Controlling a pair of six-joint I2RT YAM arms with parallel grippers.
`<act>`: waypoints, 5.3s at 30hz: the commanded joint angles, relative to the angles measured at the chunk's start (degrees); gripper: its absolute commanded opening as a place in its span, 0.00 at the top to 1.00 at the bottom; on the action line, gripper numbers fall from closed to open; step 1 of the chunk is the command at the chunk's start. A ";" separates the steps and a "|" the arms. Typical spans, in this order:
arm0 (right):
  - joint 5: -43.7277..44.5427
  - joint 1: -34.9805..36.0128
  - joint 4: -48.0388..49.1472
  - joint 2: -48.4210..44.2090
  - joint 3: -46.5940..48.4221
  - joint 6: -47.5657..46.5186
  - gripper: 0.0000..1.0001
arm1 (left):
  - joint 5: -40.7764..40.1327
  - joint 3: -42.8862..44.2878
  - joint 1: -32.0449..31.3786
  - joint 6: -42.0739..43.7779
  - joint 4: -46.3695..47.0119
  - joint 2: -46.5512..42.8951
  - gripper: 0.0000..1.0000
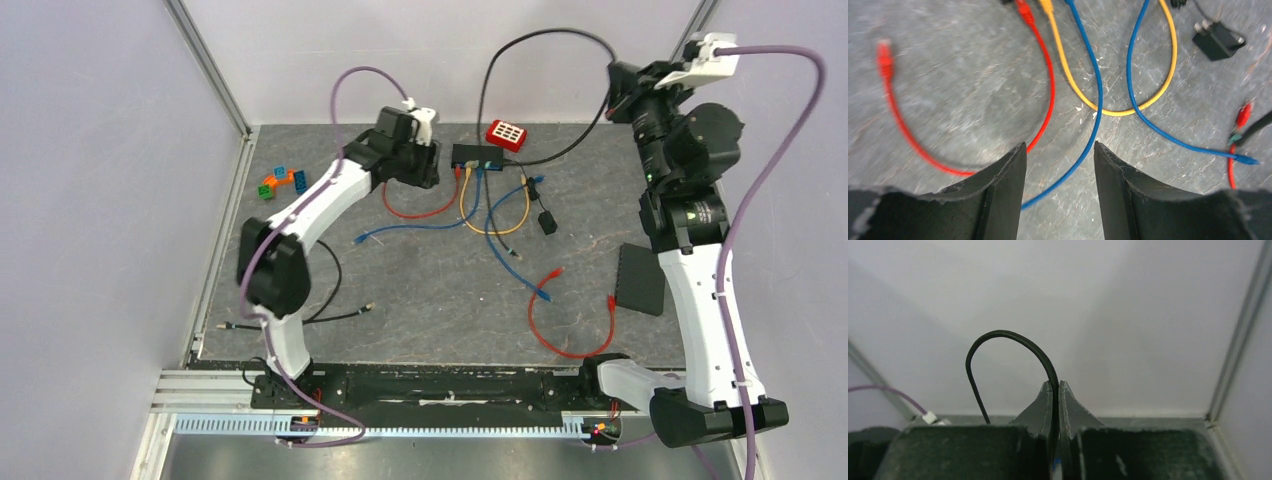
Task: Insert the plug into the switch port
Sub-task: Place the connector at the center of the board, then move the switch port to the center of the board.
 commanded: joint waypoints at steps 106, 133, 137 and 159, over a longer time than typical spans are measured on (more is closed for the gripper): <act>3.48 -36.19 -3.13 24.57 -42.74 -1.02 0.08 | 6.83 -52.94 -3.97 -0.47 -5.47 -54.45 0.41; -9.23 -27.48 5.82 14.11 -58.05 18.52 0.25 | 7.14 -53.03 -5.01 -0.50 -5.47 -56.23 0.41; -6.41 -25.66 5.82 13.12 -58.80 21.48 0.26 | 6.92 -53.11 -5.11 -0.55 -5.45 -56.53 0.41; -3.52 -28.52 -8.04 7.95 -58.59 13.37 0.13 | 7.27 -53.47 -7.66 -0.55 -5.29 -58.43 0.41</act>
